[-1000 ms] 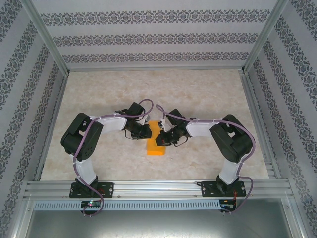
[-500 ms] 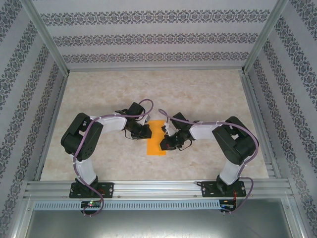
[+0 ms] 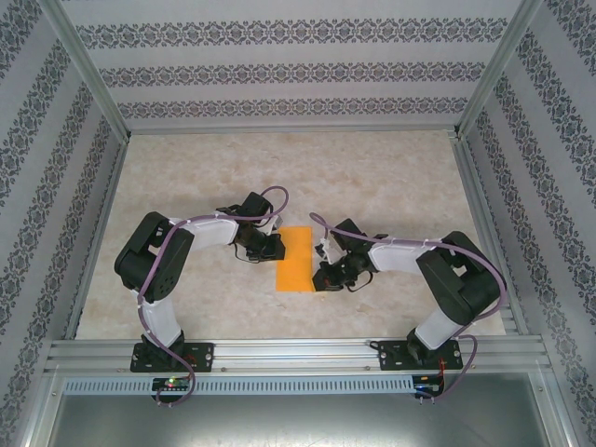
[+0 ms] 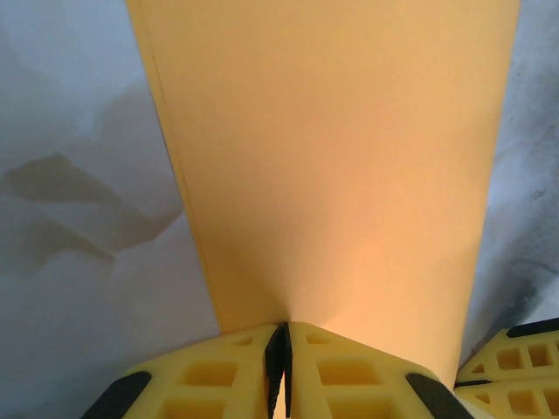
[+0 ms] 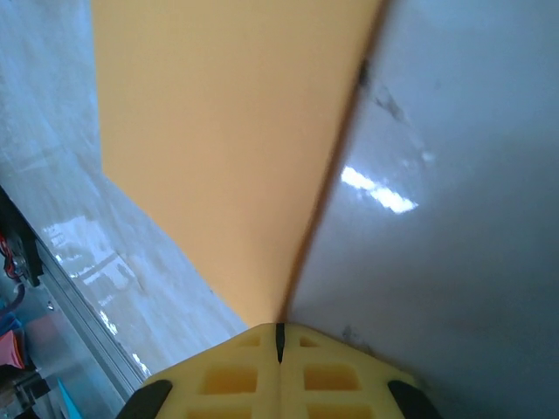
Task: Fold a paper plane with a square sheet of paper (pick it up from the middle)
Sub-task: Fold the square sheet of paper in half at the center of the table.
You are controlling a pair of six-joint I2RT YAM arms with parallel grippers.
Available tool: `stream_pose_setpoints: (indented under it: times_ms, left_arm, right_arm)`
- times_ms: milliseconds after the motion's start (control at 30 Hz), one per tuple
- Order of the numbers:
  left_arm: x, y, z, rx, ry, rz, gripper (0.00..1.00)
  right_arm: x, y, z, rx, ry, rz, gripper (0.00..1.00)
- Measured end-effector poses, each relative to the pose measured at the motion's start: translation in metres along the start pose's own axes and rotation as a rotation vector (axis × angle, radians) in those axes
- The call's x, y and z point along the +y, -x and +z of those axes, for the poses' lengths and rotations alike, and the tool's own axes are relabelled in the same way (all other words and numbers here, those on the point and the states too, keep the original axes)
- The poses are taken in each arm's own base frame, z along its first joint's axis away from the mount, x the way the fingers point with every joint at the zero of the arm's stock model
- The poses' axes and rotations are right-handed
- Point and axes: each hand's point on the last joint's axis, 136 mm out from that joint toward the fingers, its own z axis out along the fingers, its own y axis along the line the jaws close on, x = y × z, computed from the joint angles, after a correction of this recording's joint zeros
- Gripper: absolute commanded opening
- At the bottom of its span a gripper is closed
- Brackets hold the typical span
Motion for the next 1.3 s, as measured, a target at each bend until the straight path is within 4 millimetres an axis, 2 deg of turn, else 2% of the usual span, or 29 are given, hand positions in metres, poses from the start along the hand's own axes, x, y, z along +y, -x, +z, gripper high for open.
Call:
stream_pose_setpoints:
  times_ms: [100,267,433,500,633,833,1100,1167,1300]
  left_arm:
    - [0.000,0.000,0.000,0.001,0.000,0.000,0.16]
    - [0.000,0.000,0.000,0.002,0.001,0.003,0.17]
    - [0.000,0.000,0.000,0.002,0.001,0.003,0.17]
    - [0.000,0.000,0.000,0.001,0.001,0.003,0.17]
    - [0.000,0.000,0.000,0.002,0.000,0.003,0.17]
    - [0.000,0.000,0.000,0.001,0.000,0.003,0.17]
    - [0.000,0.000,0.000,0.001,0.000,0.003,0.17]
    - [0.000,0.000,0.000,0.001,0.000,0.003,0.17]
    - [0.000,0.000,0.000,0.001,0.000,0.003,0.16]
  right_arm:
    - [0.004,-0.004,-0.006,-0.003,0.002,0.010,0.04]
    - [0.026,0.008,-0.019,-0.063,0.041,-0.015,0.04]
    - [0.044,0.018,-0.005,-0.039,0.051,-0.061,0.04]
    - [0.042,0.018,0.002,-0.023,0.042,-0.060,0.04]
    - [0.025,0.012,0.014,0.019,-0.006,-0.030,0.04]
    - [0.016,0.008,0.015,0.027,-0.046,-0.036,0.04]
    - [0.003,-0.006,-0.001,0.017,-0.108,-0.024,0.04]
    - [0.004,-0.004,-0.007,-0.001,-0.105,-0.019,0.05]
    - [0.009,0.016,-0.021,-0.086,-0.068,0.002,0.12]
